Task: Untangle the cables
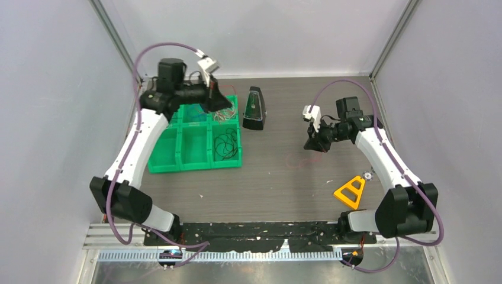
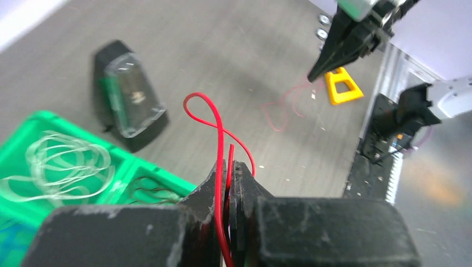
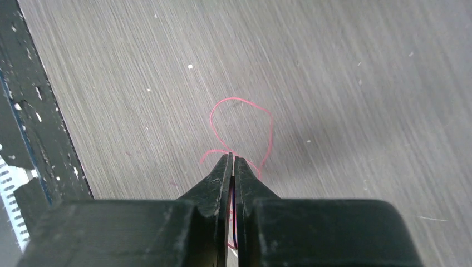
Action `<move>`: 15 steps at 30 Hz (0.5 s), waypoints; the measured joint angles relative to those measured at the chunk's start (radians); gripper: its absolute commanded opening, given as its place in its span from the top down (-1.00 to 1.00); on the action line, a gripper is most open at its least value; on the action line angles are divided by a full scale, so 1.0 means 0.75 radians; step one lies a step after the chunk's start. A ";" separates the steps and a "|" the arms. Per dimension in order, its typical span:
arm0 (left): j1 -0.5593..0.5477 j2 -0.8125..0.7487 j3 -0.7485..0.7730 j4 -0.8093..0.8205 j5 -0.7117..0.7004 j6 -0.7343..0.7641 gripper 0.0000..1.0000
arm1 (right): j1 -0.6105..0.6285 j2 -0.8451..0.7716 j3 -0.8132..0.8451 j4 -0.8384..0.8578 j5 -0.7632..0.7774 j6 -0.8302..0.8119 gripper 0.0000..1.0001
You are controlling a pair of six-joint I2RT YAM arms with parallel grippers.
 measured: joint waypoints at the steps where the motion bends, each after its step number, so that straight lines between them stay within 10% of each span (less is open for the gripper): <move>1: 0.045 -0.017 0.037 -0.030 -0.001 0.017 1.00 | 0.000 0.027 -0.007 -0.009 0.022 -0.011 0.86; 15: 0.604 -0.272 -0.107 -0.335 -0.413 0.302 1.00 | 0.001 0.110 -0.011 -0.015 0.085 -0.043 0.89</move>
